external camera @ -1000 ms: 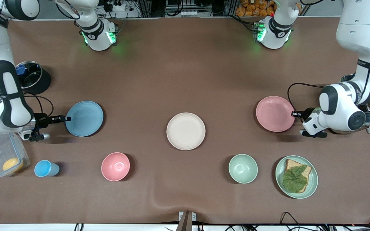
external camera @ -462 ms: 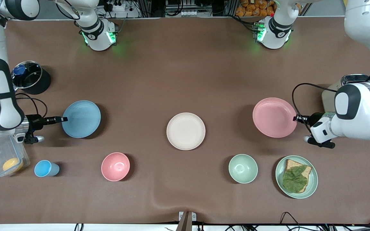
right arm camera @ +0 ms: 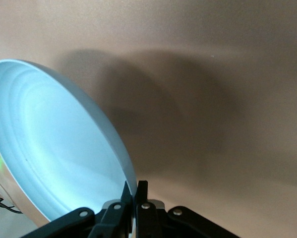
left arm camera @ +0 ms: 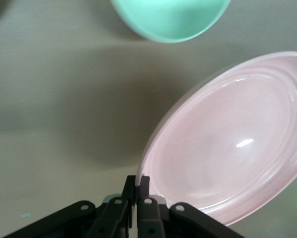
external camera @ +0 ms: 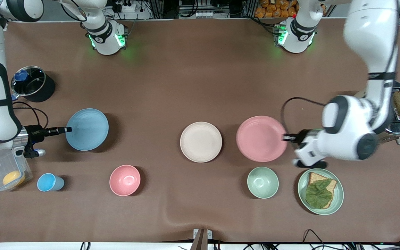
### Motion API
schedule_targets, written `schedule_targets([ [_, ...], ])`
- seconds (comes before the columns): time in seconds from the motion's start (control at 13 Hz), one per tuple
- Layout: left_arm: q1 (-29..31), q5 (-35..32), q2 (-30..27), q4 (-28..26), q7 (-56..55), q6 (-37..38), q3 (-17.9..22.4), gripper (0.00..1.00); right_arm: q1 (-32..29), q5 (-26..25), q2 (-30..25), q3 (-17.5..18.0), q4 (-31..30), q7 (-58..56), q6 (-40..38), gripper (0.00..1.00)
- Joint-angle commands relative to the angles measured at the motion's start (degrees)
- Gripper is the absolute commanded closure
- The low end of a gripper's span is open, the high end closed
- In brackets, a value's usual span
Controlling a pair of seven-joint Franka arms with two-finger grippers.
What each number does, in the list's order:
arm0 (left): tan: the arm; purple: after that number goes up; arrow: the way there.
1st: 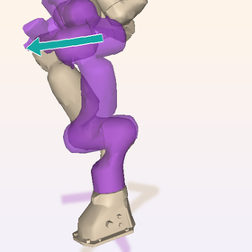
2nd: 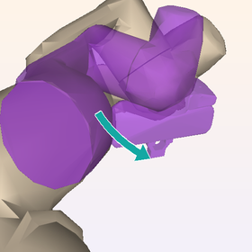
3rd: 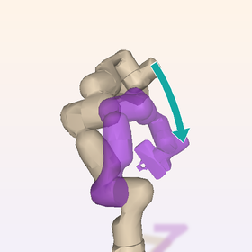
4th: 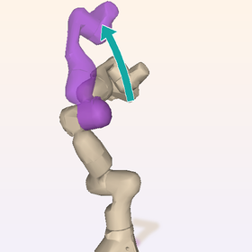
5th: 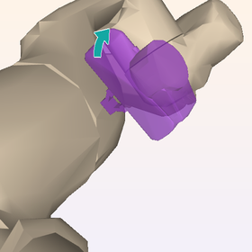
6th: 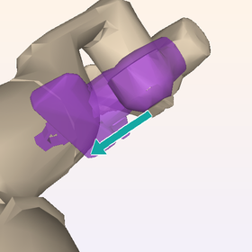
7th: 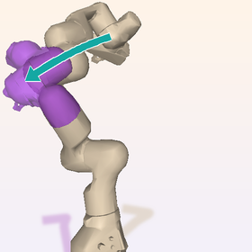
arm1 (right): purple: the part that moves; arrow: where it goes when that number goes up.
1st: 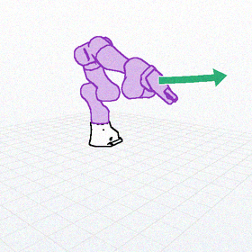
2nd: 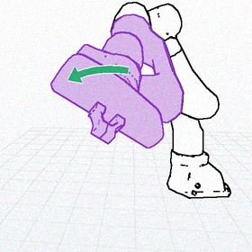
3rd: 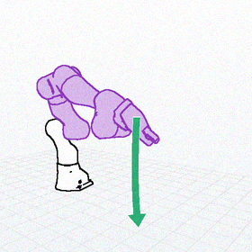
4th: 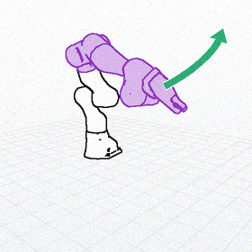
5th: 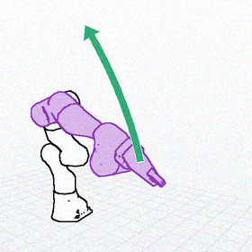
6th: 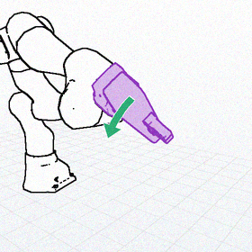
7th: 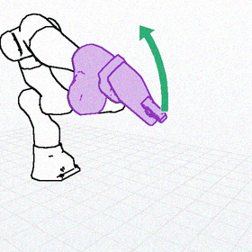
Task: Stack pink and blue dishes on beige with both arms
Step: 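Carry the pink plate onto the beige plate and open the left gripper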
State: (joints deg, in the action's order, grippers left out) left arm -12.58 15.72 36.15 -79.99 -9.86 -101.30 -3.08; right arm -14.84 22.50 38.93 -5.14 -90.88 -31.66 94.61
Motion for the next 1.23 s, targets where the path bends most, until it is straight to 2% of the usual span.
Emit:
schedule_targets([
  [0.0, -6.7, 1.9, 3.4, 3.4, -9.7, -2.8, 0.5, 1.0, 0.0, 1.3, -0.1, -0.1, 0.5, 0.8, -1.0, 1.0],
  [0.08, -10.4, 1.9, 4.4, 3.6, -12.9, -4.0, 1.1, 1.0, 0.0, 1.3, -0.1, -0.1, 0.5, 0.8, -1.0, 1.0],
  [0.31, -14.3, 1.9, 6.6, 3.4, -21.0, -9.9, 1.0, 1.0, 0.0, 1.3, 0.0, -0.1, 0.5, 0.8, -1.0, 1.0],
  [0.54, -17.2, 1.5, 10.0, 2.6, -21.6, -11.9, 1.1, 1.0, 0.0, 1.3, 0.0, -0.1, 0.5, 0.8, -0.9, 1.0],
  [0.77, -17.9, 1.9, 10.0, 2.7, -21.4, -14.2, 1.1, 1.0, 0.9, 1.3, -0.3, -0.1, 1.0, 0.8, -1.0, 1.0],
  [0.85, -18.1, 1.9, 10.1, 2.7, -20.9, -15.8, 1.1, 0.93, 1.6, 1.3, -0.3, 0.0, 1.6, 1.9, -1.0, 1.0],
  [0.92, -18.1, 1.9, 10.3, 2.7, -20.9, -16.6, 1.0, 0.01, 3.3, 1.3, -0.5, 0.0, 2.2, 4.1, -1.4, 1.0],
  [1.15, -19.0, 1.2, 7.5, 3.0, -21.2, -18.4, 1.3, 0.0, 8.8, 2.3, -1.0, 0.1, 5.2, 14.1, -5.7, 1.0],
])
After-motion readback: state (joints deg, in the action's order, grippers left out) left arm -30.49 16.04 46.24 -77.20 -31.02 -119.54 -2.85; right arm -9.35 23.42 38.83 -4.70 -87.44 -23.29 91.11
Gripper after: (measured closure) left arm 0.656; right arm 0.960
